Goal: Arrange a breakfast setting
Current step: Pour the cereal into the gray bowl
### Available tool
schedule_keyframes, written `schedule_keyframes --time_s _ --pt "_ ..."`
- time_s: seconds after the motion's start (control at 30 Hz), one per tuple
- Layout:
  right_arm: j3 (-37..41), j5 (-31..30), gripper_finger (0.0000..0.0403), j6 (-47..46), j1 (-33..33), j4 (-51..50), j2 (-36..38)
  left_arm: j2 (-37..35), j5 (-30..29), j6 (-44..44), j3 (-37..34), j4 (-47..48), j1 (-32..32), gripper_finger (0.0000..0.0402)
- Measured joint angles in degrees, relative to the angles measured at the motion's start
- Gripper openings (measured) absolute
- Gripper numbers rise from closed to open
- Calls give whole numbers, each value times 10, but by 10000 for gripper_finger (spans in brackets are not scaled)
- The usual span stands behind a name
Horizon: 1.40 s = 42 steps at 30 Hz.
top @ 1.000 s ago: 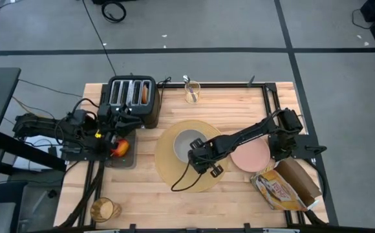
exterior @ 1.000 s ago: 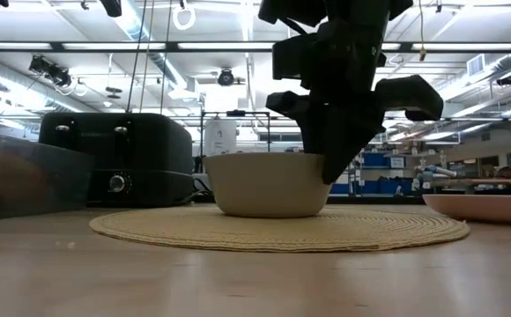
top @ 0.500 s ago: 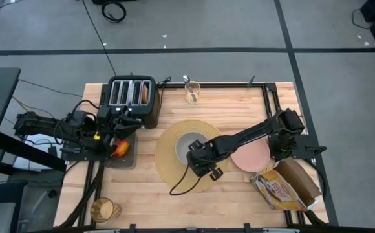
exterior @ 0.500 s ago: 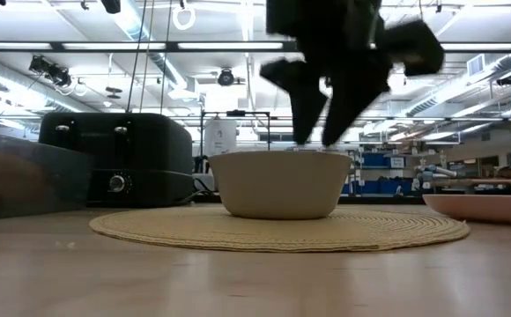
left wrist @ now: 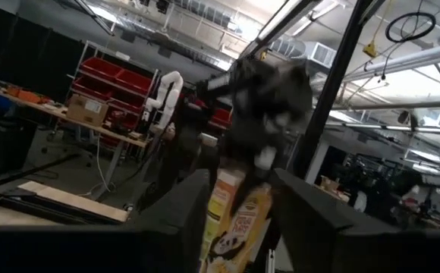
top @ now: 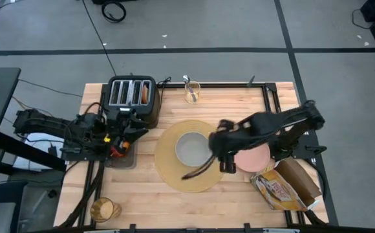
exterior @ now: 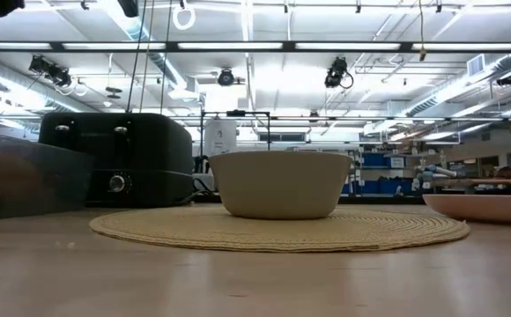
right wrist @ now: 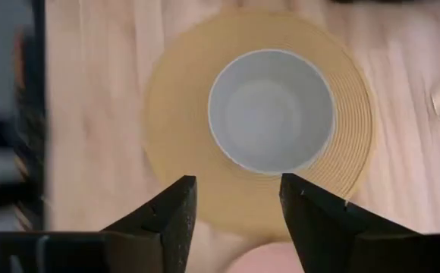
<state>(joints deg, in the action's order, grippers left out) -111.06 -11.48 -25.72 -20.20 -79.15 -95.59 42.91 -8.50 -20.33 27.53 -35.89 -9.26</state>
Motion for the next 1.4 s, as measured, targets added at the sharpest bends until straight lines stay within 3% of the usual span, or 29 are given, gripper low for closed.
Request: schedule_keyframes --time_s 0.13,0.23,0.4,0.5,0.7,0.83,1.03,1.13,1.23,1.4 --pt "-82 5 225 -140 -5 -80 16 60 12 12 67 20 -1 218" --pt "-136 68 234 -205 -3 -109 21 109 12 41 136 80 -13 247" --pt "-197 175 224 -291 -21 -107 31 195 9 60 246 157 -30 258" --pt "-210 199 209 -329 -61 -108 43 235 8 60 291 181 -45 258" --pt "-210 156 178 -406 -167 -109 88 290 7 -1 315 187 -86 258" --pt "-210 113 155 -493 -236 -109 109 321 -30 -60 315 186 -118 258" --pt "-148 80 127 -583 -310 -109 124 361 -68 -94 315 156 -155 258" --pt "-86 80 117 -630 -323 -109 134 376 -75 -95 315 141 -166 258" --pt "-26 79 107 -734 -313 -110 145 385 -75 -94 315 132 -170 258" --pt "25 163 77 -748 -263 -109 154 389 -75 -88 315 135 -166 258"
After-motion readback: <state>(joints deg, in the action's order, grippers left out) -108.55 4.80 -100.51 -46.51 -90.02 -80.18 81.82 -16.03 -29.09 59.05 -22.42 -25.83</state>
